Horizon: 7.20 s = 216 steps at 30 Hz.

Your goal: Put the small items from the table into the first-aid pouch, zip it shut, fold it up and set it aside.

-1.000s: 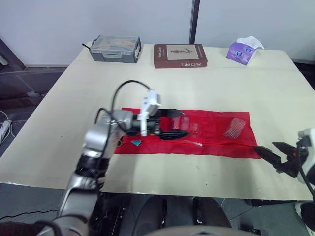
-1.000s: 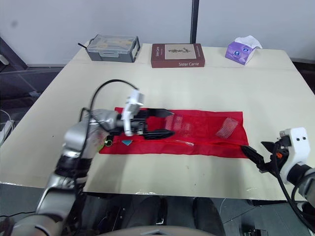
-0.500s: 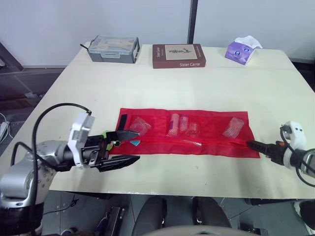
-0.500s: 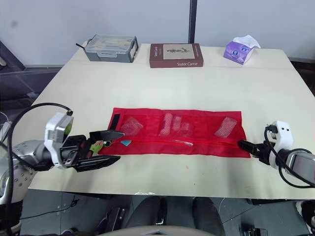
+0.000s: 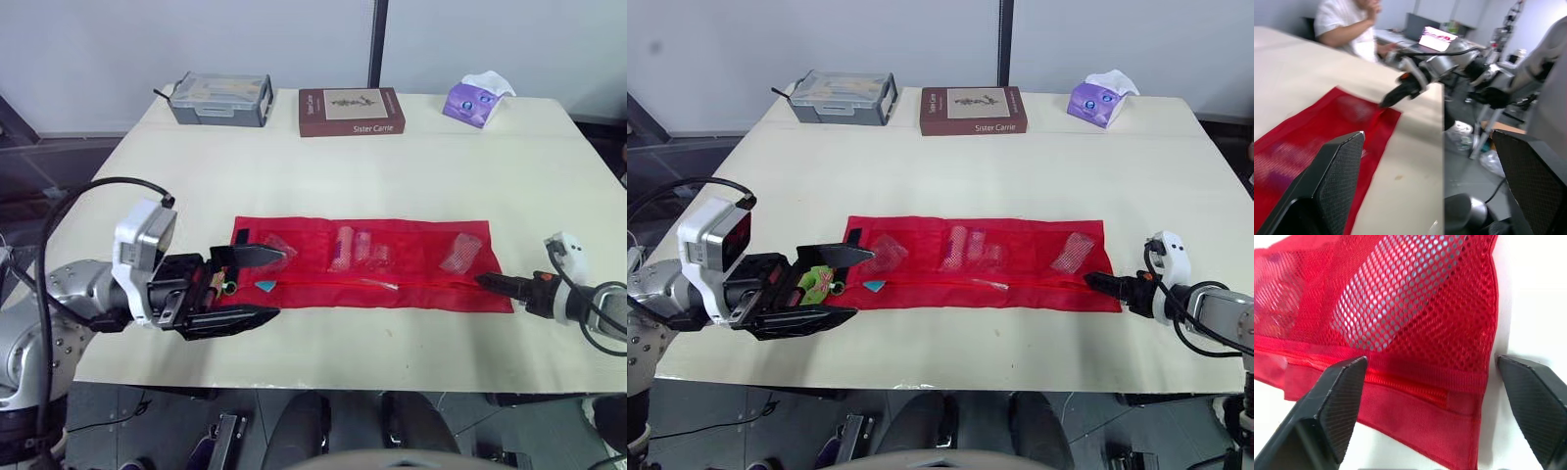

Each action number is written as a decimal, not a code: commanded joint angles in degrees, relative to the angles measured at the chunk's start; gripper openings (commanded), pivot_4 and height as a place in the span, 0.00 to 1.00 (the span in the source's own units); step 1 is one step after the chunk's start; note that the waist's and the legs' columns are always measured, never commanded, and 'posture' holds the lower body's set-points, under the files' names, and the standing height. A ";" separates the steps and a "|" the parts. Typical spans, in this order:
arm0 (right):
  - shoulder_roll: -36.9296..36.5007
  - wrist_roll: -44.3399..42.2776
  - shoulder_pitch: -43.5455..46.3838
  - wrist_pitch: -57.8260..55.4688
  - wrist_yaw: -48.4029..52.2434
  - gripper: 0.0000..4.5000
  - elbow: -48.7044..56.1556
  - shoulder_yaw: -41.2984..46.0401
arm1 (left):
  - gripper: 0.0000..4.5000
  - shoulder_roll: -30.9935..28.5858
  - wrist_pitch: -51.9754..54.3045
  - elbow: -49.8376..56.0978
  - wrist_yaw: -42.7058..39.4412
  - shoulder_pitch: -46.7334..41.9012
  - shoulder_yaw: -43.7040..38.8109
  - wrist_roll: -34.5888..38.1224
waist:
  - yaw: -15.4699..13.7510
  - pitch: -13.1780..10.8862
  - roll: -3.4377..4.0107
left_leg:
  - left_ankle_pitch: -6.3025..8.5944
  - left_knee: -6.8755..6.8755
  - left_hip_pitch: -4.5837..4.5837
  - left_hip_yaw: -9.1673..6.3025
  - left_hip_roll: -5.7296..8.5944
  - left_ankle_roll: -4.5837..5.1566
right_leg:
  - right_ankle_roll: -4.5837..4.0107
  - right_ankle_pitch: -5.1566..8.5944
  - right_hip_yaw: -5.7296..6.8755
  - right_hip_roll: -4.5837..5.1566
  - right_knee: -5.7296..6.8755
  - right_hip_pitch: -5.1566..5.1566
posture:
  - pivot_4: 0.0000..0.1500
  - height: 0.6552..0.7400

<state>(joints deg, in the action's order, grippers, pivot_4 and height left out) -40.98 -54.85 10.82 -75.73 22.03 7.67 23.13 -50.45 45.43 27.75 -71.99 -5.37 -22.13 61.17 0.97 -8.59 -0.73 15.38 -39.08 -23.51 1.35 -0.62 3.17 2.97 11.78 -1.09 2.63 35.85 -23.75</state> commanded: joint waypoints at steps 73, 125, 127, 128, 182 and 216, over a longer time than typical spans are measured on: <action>-12.84 -7.00 -11.21 31.75 15.05 0.97 46.52 9.91 | 1.00 15.33 30.60 -56.89 27.26 -42.22 15.69 -19.94 | -0.93 -0.27 -0.47 | -0.02 -0.02 -0.17 -0.20 0.07 -0.03 | 0.21 -0.12 0.16 0.13 -0.02 -0.03 | 1.00 1.00; -15.10 -10.73 -24.99 38.64 3.79 0.97 52.33 12.23 | 1.00 26.55 32.67 -80.93 24.76 -61.00 8.98 -29.91 | -1.74 -0.24 -0.56 | -0.02 -0.10 -0.20 -0.27 0.25 -0.01 | 0.26 -0.15 0.26 0.24 0.03 0.01 | 1.00 1.00; -15.04 -10.22 -25.35 38.86 3.44 0.97 52.33 11.96 | 1.00 25.99 34.46 -76.89 24.21 -58.52 10.32 -29.62 | -1.69 -0.24 -0.55 | -0.02 -0.10 -0.19 -0.26 0.25 -0.01 | 0.26 -0.15 0.24 0.24 0.03 0.01 | 1.00 1.00; -15.05 -10.16 -25.48 38.90 3.32 0.97 52.33 11.84 | 1.00 25.88 35.08 -75.10 24.17 -57.42 10.63 -29.40 | -1.66 -0.23 -0.55 | -0.02 -0.10 -0.18 -0.25 0.24 -0.01 | 0.26 -0.15 0.22 0.25 0.03 0.01 | 1.00 1.00; 28.21 4.57 11.57 16.02 -19.59 0.57 20.89 -34.06 | 0.00 46.92 47.07 -39.42 62.74 -39.68 -20.24 -10.03 | -1.47 -0.18 -0.60 | -0.23 -0.08 -0.12 -0.31 0.27 -0.37 | 0.22 -0.18 0.22 0.20 0.13 0.00 | 1.00 1.00; 25.80 6.46 11.22 6.24 -14.23 0.01 22.23 -25.55 | 0.00 41.85 46.77 -37.93 59.24 -36.94 -16.27 -10.67 | -1.35 -0.19 -0.57 | -0.23 -0.03 -0.13 -0.35 0.30 -0.39 | 0.21 -0.18 0.25 0.20 0.09 -0.01 | 1.00 1.00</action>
<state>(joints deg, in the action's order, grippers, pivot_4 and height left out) -12.50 -46.64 22.45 -68.16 7.01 25.93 -7.75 -6.20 92.35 -11.77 -10.19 -42.86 -40.09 49.73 -0.37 -8.78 -1.30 15.15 -39.10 -23.63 0.99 -0.31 2.78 3.18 11.61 -0.84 2.83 35.94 -23.76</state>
